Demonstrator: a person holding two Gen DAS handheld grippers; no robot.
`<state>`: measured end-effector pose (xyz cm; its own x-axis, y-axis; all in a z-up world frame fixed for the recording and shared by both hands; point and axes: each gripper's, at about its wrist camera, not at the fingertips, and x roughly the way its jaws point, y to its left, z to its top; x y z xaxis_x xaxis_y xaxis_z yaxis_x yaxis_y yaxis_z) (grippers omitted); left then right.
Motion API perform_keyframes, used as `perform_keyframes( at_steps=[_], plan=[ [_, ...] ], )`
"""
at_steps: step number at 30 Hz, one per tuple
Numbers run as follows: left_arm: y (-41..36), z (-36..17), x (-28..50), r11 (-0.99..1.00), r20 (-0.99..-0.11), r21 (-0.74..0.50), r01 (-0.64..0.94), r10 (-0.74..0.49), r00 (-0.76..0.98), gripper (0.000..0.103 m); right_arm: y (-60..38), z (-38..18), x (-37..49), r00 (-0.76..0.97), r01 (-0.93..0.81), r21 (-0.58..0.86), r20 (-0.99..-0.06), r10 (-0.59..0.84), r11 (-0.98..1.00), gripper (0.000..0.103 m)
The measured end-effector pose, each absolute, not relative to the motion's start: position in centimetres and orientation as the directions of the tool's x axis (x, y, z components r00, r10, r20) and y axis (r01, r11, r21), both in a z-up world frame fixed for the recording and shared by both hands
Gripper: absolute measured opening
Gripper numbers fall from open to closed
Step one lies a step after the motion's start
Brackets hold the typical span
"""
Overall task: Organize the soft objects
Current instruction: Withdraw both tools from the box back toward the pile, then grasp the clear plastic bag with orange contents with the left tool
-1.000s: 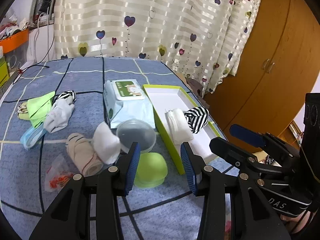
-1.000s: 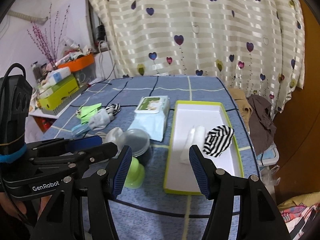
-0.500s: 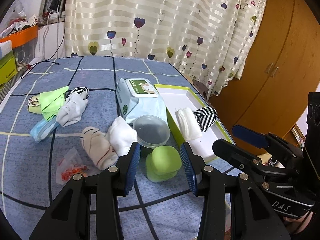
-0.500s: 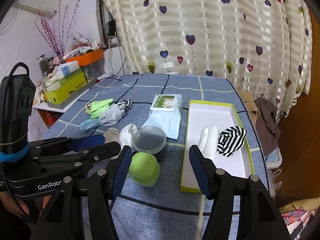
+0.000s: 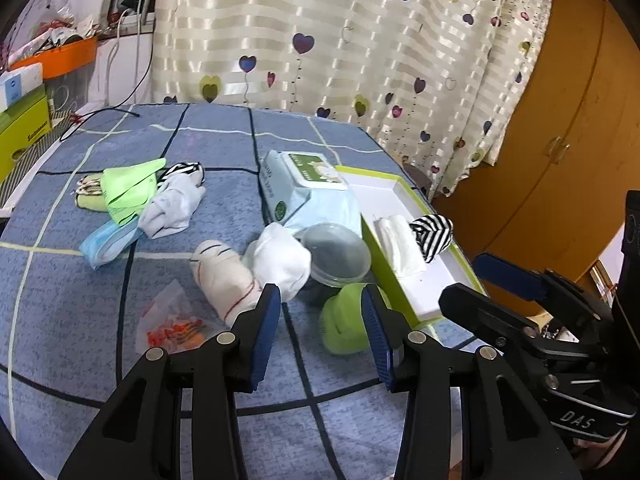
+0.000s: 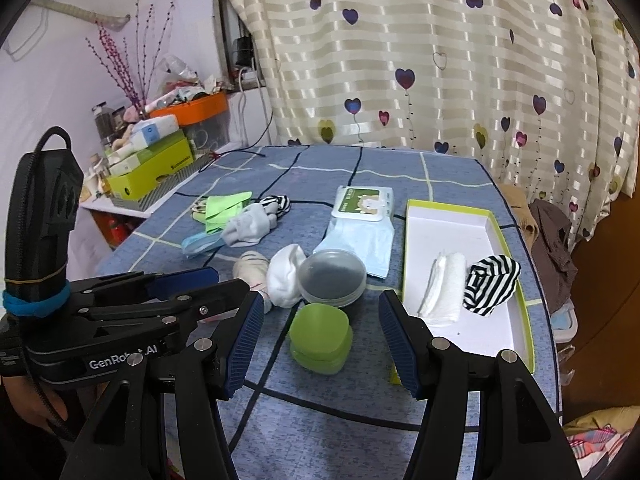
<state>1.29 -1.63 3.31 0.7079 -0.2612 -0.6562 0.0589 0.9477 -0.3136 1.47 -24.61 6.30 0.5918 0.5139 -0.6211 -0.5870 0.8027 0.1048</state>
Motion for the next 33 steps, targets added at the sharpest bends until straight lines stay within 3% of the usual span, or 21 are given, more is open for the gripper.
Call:
perform_keyframes(
  at_steps=[16, 33],
  plan=[
    [3.1, 1.9, 0.6, 0.945, -0.671, -0.324, -0.052, -0.19, 0.717, 0.043, -23.0, 5.7, 1.7, 0.561, -0.617, 0.111, -0.632, 0.534, 0.779, 0.059],
    [7.8, -2.9, 2.0, 0.926, -0.759, -0.321, -0.199, -0.125, 0.638, 0.043, -18.2, 3.8, 4.5, 0.493, -0.673, 0.106, -0.675, 0.55, 0.732, 0.059]
  ],
)
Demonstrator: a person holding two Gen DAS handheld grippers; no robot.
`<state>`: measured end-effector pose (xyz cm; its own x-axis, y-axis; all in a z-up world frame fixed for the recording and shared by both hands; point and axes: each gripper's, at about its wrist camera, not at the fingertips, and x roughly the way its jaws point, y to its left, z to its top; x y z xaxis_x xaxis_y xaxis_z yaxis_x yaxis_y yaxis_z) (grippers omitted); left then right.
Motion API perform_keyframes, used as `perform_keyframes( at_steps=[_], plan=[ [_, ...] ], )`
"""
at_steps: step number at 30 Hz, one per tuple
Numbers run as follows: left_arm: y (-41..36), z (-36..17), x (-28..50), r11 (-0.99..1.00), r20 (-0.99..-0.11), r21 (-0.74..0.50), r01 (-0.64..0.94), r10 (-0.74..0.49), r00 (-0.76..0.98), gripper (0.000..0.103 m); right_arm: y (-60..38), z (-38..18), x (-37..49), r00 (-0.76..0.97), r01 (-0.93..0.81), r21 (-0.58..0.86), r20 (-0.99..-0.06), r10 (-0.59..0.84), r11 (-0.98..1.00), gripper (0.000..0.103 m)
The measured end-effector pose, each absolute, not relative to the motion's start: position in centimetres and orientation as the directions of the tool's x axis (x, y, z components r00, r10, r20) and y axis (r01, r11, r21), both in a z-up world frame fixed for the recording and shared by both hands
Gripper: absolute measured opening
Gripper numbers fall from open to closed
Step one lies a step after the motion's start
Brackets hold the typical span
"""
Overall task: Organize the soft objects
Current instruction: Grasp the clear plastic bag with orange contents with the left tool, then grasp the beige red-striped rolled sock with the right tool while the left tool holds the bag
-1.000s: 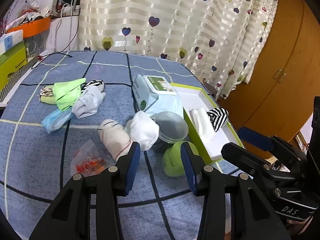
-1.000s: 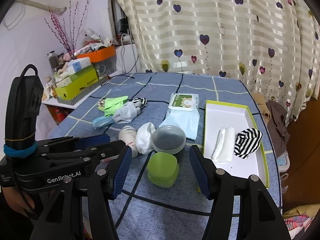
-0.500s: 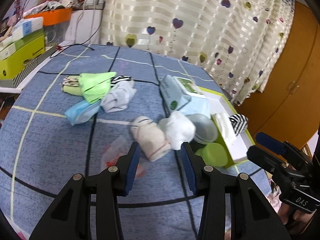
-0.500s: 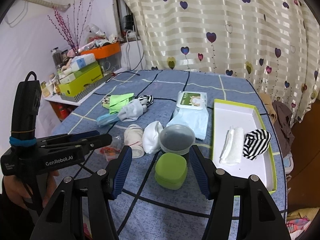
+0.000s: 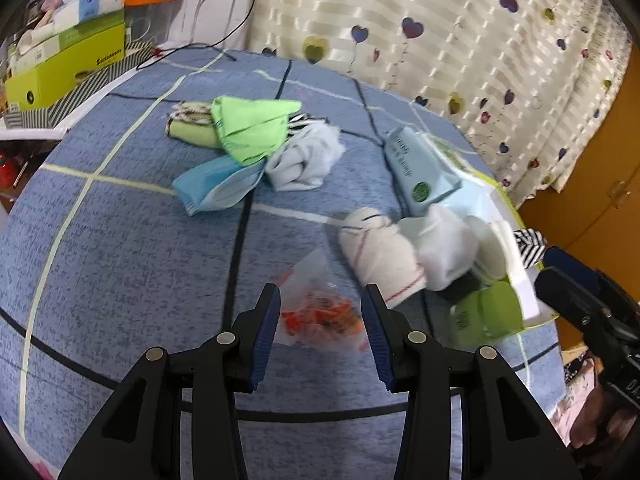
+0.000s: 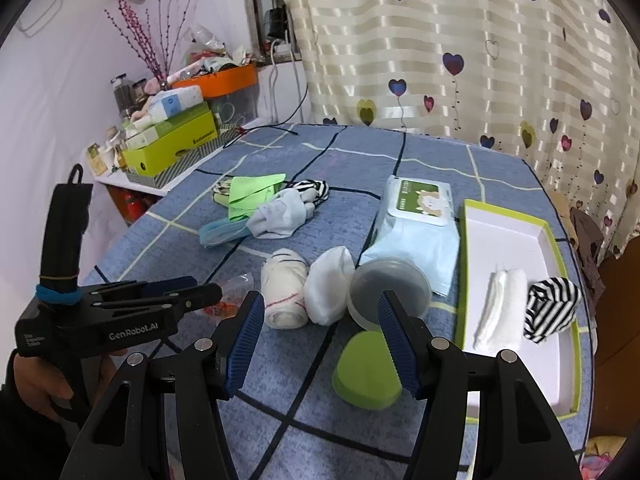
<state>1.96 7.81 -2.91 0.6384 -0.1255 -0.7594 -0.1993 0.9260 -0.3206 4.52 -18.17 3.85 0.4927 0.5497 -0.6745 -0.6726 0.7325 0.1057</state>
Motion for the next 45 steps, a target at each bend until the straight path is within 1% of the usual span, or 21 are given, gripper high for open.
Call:
perform_keyframes(
  at_steps=[6, 9, 13, 17, 21, 22, 24, 27, 31, 37, 45],
  plan=[
    [7.7, -4.6, 2.8, 0.927, -0.785, -0.316, -0.204, -0.134, 0.605, 0.044, -17.3, 3.2, 5.0, 0.477, -0.678, 0.107, -0.688, 0.546, 0.727, 0.059],
    [7.4, -5.0, 3.1, 0.927, -0.787, -0.319, -0.197, -0.143, 0.6, 0.056, -17.3, 3.1, 5.2, 0.476, -0.677, 0.105, -0.692, 0.543, 0.728, 0.059],
    [6.6, -5.2, 3.1, 0.933, -0.789, -0.316, -0.174, -0.157, 0.593, 0.056, -17.2, 3.0, 5.3, 0.475, -0.678, 0.104, -0.694, 0.541, 0.728, 0.059],
    [6.6, -5.5, 3.2, 0.925, -0.795, -0.326, -0.194, -0.158, 0.586, 0.056, -17.0, 2.8, 5.5, 0.471, -0.68, 0.103, -0.697, 0.541, 0.726, 0.059],
    [6.0, -5.6, 3.3, 0.942, -0.801, -0.285, -0.176, -0.134, 0.584, 0.056, -17.0, 2.8, 5.5, 0.473, -0.68, 0.103, -0.696, 0.541, 0.726, 0.059],
    [5.8, -5.6, 3.3, 0.945, -0.8, -0.281, -0.167, -0.134, 0.585, 0.051, -17.0, 2.8, 5.5, 0.474, -0.68, 0.102, -0.694, 0.541, 0.726, 0.059],
    [5.5, -5.7, 3.3, 0.95, -0.803, -0.27, -0.157, -0.132, 0.581, 0.038, -17.1, 2.8, 5.4, 0.475, -0.68, 0.102, -0.694, 0.541, 0.727, 0.059],
    [5.5, -5.5, 3.2, 0.951, -0.799, -0.273, -0.148, -0.138, 0.585, 0.033, -17.0, 2.8, 5.4, 0.474, -0.68, 0.1, -0.697, 0.539, 0.727, 0.059],
    [6.4, -5.1, 2.9, 0.943, -0.79, -0.287, -0.167, -0.134, 0.598, 0.032, -16.9, 2.8, 5.4, 0.471, -0.686, 0.096, -0.696, 0.541, 0.721, 0.058],
    [9.0, -4.1, 2.4, 0.922, -0.762, -0.323, -0.215, -0.119, 0.636, 0.032, -14.3, 2.1, 5.2, 0.432, -0.732, 0.077, -0.717, 0.548, 0.677, 0.05],
    [11.9, -3.4, 1.5, 0.896, -0.73, -0.367, -0.249, -0.112, 0.674, 0.032, -9.9, -0.7, 5.9, 0.377, -0.768, 0.031, -0.786, 0.49, 0.639, 0.05]
  ],
)
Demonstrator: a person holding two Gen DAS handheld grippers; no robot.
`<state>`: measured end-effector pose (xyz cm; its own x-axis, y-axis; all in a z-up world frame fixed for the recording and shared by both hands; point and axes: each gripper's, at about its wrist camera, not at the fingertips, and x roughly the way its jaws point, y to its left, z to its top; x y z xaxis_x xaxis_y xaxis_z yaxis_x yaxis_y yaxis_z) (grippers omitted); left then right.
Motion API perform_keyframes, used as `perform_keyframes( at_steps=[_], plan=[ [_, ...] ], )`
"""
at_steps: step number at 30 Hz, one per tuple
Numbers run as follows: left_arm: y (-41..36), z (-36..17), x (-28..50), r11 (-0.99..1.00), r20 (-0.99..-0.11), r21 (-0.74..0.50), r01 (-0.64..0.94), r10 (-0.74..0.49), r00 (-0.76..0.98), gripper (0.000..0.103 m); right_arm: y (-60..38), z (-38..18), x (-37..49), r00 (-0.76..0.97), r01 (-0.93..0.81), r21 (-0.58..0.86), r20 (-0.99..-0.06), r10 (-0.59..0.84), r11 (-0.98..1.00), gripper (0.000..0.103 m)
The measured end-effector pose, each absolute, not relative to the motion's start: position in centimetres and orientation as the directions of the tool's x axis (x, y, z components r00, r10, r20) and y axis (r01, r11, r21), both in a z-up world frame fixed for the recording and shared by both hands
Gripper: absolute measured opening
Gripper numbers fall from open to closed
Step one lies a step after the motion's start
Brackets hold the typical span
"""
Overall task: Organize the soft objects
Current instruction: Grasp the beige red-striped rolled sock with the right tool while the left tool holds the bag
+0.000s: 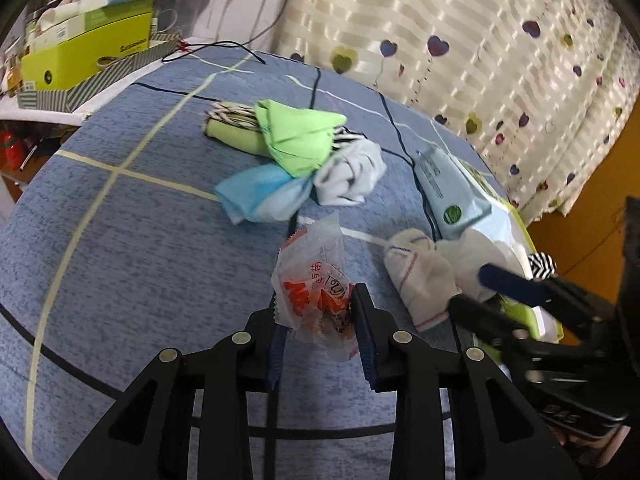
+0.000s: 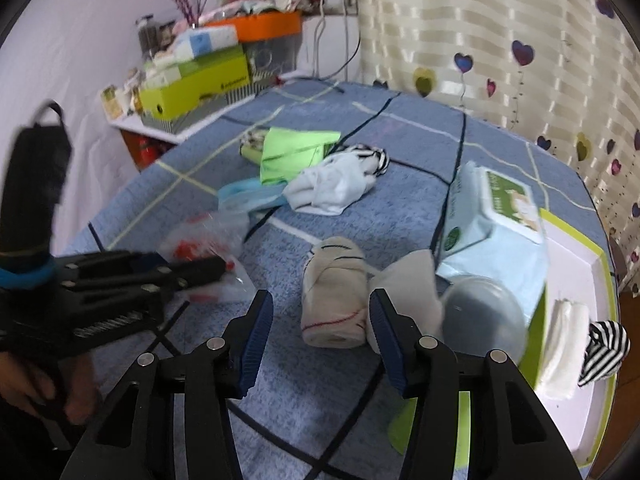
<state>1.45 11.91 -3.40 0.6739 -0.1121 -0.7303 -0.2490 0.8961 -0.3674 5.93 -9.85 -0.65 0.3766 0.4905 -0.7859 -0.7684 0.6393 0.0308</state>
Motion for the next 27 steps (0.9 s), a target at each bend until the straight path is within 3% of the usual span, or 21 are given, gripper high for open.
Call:
perform_keyframes(
  at_steps=[15, 17, 27],
  plan=[
    [13.8, -3.2, 0.9, 0.874, -0.698, -0.42, -0.243, -0.14, 0.702, 0.032, -6.1, -3.9, 7.1, 0.476, -0.745, -0.198, -0.827, 0.3, 0.637, 0.05],
    [13.8, -3.3, 0.7, 0.873, -0.696, -0.424, -0.242, -0.143, 0.704, 0.032, -6.1, -4.0, 7.1, 0.497, -0.738, -0.224, -0.819, 0.288, 0.637, 0.041],
    [13.3, -2.0, 0.1, 0.884, -0.681, -0.41, -0.227, -0.131, 0.72, 0.032, -7.4, -1.9, 5.8, 0.453, -0.765, -0.105, -0.788, 0.416, 0.635, 0.038]
  ],
)
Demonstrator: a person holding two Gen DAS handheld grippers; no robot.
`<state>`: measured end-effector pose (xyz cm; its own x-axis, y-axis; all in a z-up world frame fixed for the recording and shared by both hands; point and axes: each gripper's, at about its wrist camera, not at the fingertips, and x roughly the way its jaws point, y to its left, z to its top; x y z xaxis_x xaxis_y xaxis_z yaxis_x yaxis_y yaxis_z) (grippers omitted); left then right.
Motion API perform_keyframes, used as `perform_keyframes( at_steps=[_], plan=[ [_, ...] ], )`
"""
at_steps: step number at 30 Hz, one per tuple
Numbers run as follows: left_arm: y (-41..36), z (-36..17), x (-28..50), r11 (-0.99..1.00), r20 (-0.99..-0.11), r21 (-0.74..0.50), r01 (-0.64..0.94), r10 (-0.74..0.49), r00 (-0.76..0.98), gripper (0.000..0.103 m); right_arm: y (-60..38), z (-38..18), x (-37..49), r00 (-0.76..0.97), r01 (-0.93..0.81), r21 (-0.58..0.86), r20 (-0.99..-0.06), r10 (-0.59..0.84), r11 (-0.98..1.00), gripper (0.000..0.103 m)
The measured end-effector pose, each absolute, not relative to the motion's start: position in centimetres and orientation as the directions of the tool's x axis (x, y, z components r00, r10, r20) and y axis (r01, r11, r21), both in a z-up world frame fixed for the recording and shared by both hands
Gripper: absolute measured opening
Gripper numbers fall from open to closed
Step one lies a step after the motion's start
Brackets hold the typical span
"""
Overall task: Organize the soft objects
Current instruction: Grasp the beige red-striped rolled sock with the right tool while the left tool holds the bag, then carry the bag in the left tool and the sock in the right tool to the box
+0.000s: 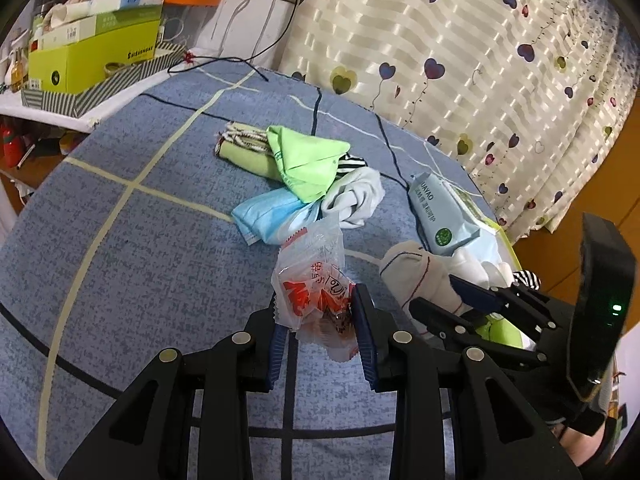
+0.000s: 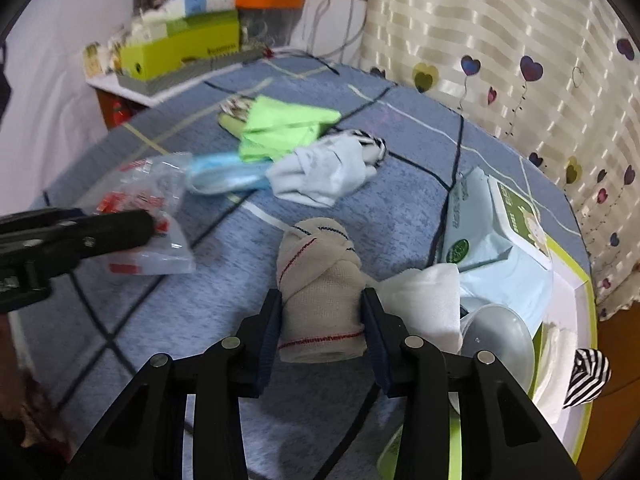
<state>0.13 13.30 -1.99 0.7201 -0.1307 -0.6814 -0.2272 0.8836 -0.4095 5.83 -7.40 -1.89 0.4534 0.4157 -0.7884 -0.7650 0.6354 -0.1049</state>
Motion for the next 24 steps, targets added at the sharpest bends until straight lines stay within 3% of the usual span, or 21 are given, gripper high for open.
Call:
perform_keyframes(
  at_steps=[14, 24],
  plan=[
    [10.5, 1.2, -1.0, 0.91, -0.644, -0.377, -0.174, -0.122, 0.755, 0.032, -11.1, 3.0, 2.6, 0.458, -0.77, 0.008, -0.69, 0.561, 0.638, 0.038],
    [8.1, 2.3, -0.9, 0.922, -0.634, -0.367, -0.123, -0.151, 0.758, 0.032, -14.1, 4.5, 1.8, 0.492, -0.743, 0.026, -0.656, 0.572, 0.669, 0.038]
  ],
)
